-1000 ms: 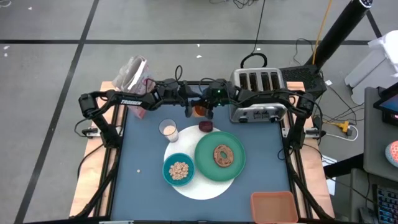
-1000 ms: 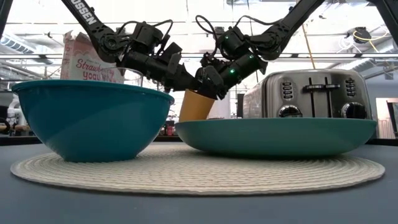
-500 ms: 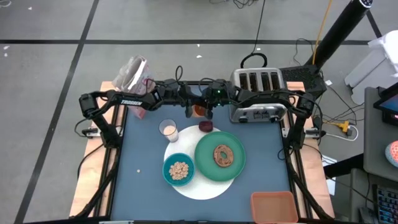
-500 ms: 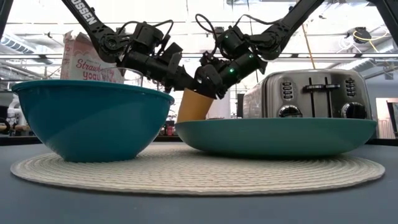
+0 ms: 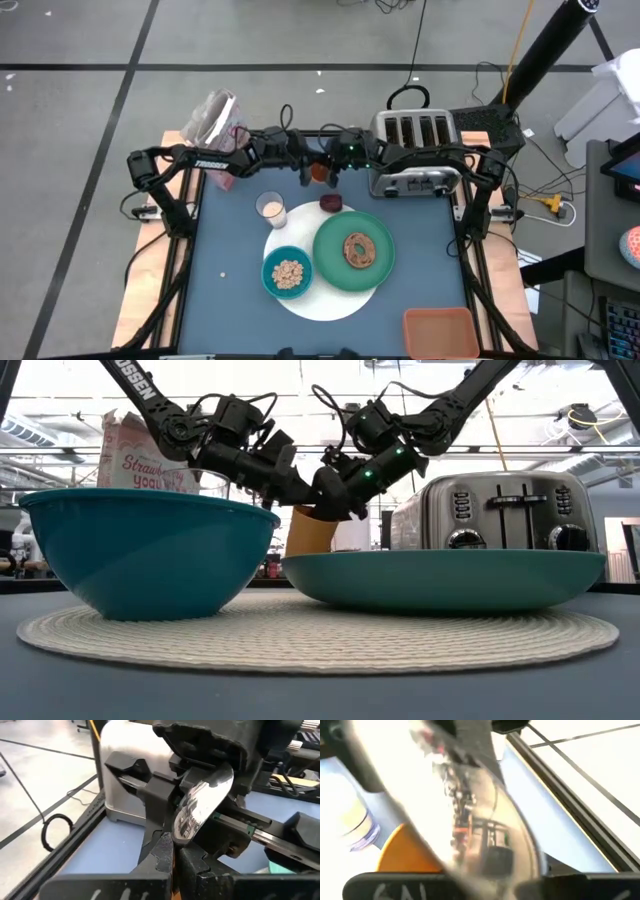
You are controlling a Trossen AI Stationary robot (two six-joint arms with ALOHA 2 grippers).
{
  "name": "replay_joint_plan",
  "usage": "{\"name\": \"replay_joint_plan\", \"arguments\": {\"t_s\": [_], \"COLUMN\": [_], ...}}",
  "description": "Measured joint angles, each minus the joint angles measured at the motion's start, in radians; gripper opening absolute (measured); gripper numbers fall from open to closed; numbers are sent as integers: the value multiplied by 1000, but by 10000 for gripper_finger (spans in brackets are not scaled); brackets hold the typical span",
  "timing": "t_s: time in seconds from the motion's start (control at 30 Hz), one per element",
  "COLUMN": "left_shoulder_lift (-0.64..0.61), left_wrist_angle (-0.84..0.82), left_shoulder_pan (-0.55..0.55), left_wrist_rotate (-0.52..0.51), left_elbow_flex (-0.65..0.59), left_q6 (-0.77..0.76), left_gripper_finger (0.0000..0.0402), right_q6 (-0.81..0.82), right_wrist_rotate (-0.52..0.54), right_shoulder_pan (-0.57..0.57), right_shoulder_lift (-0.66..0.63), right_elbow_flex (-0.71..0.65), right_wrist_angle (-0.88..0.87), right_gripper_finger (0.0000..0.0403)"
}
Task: Arrange a breakfast setting
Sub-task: Put the blue patterned spoon on the table to the left of the white placemat
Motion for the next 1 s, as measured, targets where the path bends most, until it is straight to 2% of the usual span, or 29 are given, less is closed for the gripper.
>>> {"name": "replay_joint_plan", "arguments": {"t_s": [0.2, 0.57, 1.0], "left_shoulder_lift": [0, 0, 0], "left_wrist_angle": [0, -8, -22], "left_shoulder_pan": [3, 3, 3], "left_wrist_rotate": [-17, -19, -20], "left_elbow_flex": [1, 0, 0], "left_q6": [-29, -69, -78], "left_gripper_finger": [4, 3, 3], "right_q6": [46, 105, 100], "right_wrist_rotate": [98, 103, 106], "right_shoulder_pan": [1, 1, 0], "right_shoulder_lift": [0, -2, -2], "right_elbow_flex": [0, 2, 0], "right_wrist_angle": [-10, -67, -70], "right_gripper_finger": [58, 59, 60]}}
